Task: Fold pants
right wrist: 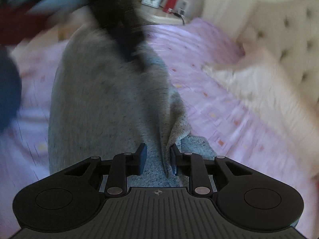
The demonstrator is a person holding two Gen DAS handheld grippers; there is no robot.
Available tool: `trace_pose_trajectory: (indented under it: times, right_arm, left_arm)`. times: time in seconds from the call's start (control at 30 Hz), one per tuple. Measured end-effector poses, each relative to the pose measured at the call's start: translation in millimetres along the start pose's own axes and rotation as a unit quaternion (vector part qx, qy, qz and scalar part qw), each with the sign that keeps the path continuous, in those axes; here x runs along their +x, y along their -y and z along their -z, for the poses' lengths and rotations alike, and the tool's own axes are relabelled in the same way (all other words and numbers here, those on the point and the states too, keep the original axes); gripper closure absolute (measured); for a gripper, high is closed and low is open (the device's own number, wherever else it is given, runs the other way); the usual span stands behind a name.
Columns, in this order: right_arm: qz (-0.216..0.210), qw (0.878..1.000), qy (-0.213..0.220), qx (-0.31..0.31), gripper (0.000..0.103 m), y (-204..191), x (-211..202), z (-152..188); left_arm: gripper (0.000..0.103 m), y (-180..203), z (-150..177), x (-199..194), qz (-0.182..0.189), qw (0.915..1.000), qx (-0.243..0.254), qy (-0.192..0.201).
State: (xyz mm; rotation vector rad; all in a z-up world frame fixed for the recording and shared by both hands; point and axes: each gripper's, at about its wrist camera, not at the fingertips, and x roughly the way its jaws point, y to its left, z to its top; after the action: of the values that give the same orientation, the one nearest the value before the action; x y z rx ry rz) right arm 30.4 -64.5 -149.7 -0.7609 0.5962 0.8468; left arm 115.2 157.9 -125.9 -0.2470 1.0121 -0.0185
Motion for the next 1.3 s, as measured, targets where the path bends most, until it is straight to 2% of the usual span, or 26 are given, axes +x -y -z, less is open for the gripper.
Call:
trace_pose_trajectory:
  times: [0.17, 0.27, 0.37, 0.5, 0.57, 0.63, 0.7, 0.83, 1.0, 1.07, 1.1, 1.13, 1.17, 1.23, 1.3]
  right_arm:
    - [0.042, 0.995, 0.015, -0.089, 0.079, -27, -1, 7]
    - [0.049, 0.993, 0.022, -0.103, 0.079, -30, -2, 11]
    - [0.029, 0.998, 0.020, -0.060, 0.079, -15, -2, 9]
    - [-0.027, 0.997, 0.017, 0.067, 0.078, 22, -4, 3]
    - [-0.074, 0.984, 0.009, 0.161, 0.074, 49, -3, 2]
    - [-0.123, 0.964, -0.010, 0.237, 0.071, 70, 2, 3]
    - [-0.160, 0.943, -0.026, 0.290, 0.071, 90, 14, 3]
    - [-0.219, 0.906, -0.014, 0.363, 0.071, 114, 33, -1]
    - [-0.221, 0.870, 0.020, 0.440, 0.068, 132, 46, -1]
    - [-0.193, 0.859, 0.053, 0.472, 0.068, 139, 43, 6]
    - [-0.188, 0.850, 0.069, 0.487, 0.068, 143, 41, 10]
    - [-0.195, 0.845, 0.066, 0.493, 0.068, 143, 43, 12]
    - [-0.207, 0.846, 0.050, 0.488, 0.068, 141, 45, 12]
    - [-0.232, 0.865, 0.016, 0.444, 0.068, 129, 47, 9]
    - [-0.252, 0.877, 0.009, 0.409, 0.068, 117, 42, 7]
  left_arm:
    - [0.060, 16, -45, 12, 0.012, 0.9996, -0.008, 0.026]
    - [0.060, 17, -60, 32, 0.004, 0.9998, -0.020, 0.006]
    - [0.059, 10, -49, 50, -0.026, 0.9986, -0.024, -0.039]
    - [0.057, -9, -15, 45, -0.019, 0.9979, -0.033, -0.052]
    - [0.057, -17, 3, 38, -0.004, 0.9983, -0.033, -0.047]
    - [0.057, -17, 8, 33, -0.002, 0.9988, -0.024, -0.042]
    - [0.057, -16, 5, 35, -0.005, 0.9984, -0.025, -0.049]
    - [0.057, -9, 8, 35, -0.014, 0.9989, -0.007, -0.043]
    - [0.052, -6, 8, 36, -0.010, 0.9991, -0.002, -0.042]
    - [0.052, -7, 8, 35, -0.006, 0.9991, -0.005, -0.041]
    - [0.052, -8, 8, 35, -0.004, 0.9991, -0.009, -0.041]
    - [0.052, -9, 7, 35, -0.001, 0.9991, -0.014, -0.040]
    - [0.052, -10, 7, 35, 0.002, 0.9990, -0.017, -0.040]
    - [0.052, -15, 7, 35, 0.011, 0.9987, -0.029, -0.039]
    - [0.052, -20, 7, 34, 0.021, 0.9981, -0.044, -0.039]
